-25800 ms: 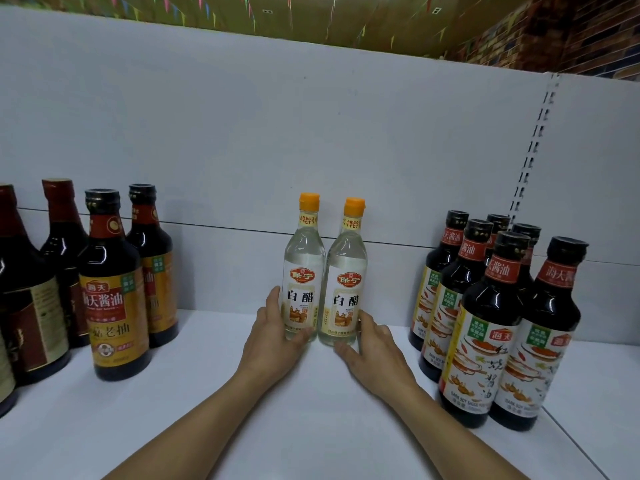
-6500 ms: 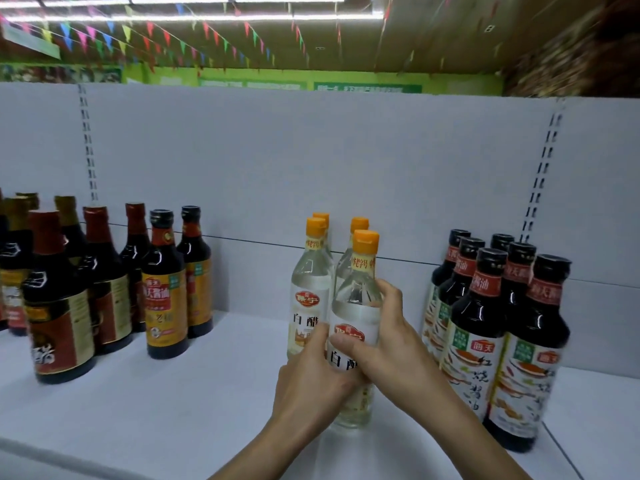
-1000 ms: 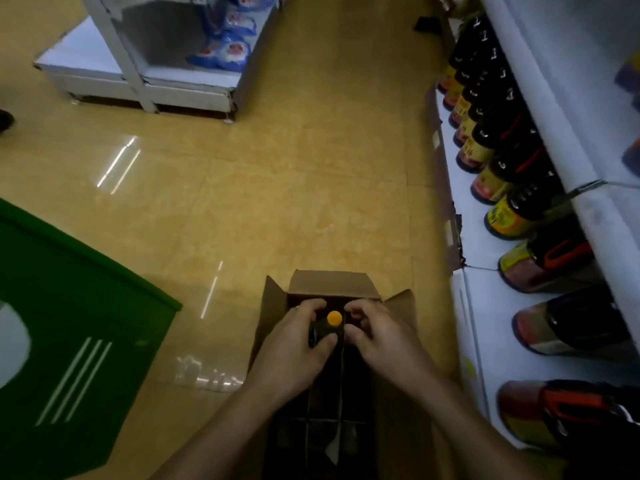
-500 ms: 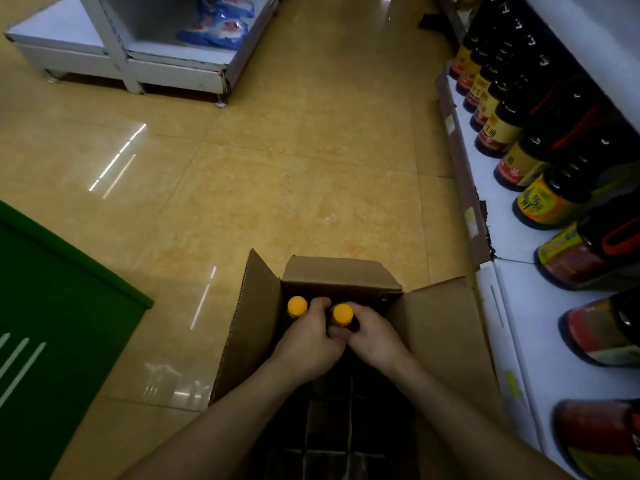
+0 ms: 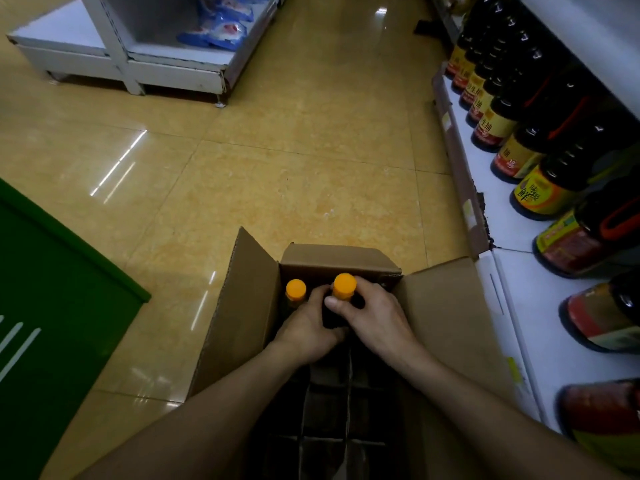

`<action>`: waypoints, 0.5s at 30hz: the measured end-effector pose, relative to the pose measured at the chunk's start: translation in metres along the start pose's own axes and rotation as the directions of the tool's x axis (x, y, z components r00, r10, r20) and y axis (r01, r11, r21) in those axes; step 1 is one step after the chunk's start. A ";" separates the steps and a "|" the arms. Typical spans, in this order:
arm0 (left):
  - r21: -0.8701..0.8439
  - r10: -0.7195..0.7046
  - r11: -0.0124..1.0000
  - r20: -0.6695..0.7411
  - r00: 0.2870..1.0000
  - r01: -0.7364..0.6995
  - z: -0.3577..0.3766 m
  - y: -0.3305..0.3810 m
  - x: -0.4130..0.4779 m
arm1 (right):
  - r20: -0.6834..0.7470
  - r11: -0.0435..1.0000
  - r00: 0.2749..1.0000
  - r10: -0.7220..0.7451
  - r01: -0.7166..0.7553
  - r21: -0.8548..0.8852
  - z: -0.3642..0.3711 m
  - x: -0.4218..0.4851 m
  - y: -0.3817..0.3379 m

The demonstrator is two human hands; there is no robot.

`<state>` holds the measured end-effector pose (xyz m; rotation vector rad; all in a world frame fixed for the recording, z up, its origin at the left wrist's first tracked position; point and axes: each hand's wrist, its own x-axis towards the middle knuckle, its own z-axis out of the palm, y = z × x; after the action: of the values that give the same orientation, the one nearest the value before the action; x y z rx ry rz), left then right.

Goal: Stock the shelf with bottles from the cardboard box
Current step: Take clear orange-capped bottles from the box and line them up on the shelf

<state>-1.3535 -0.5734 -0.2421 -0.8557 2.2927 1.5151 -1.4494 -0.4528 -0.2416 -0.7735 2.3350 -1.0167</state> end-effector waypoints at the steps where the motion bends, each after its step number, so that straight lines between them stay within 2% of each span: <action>1: -0.032 0.019 0.999 -0.020 1.000 -0.019 0.002 0.000 -0.001 | -0.036 1.000 0.999 -0.003 0.004 0.012 -0.005 -0.002 -0.006; 4: -0.104 0.060 0.992 -0.085 0.995 -0.069 0.006 -0.001 0.000 | -0.115 0.999 0.993 -0.029 0.031 0.009 -0.013 -0.005 -0.024; 10: -0.219 0.131 0.962 -0.169 0.977 -0.166 0.009 0.005 -0.007 | -0.232 0.984 0.956 -0.179 0.172 -0.048 -0.032 -0.016 -0.062; 15: -0.238 0.244 0.924 -0.234 0.941 -0.298 -0.002 0.023 -0.025 | -0.262 0.974 0.948 -0.182 0.210 0.083 -0.052 -0.023 -0.085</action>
<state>-1.3474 -0.5607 -0.2112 -0.8130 2.4683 1.9838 -1.4387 -0.4603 -0.1405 -0.8923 2.4224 -1.3922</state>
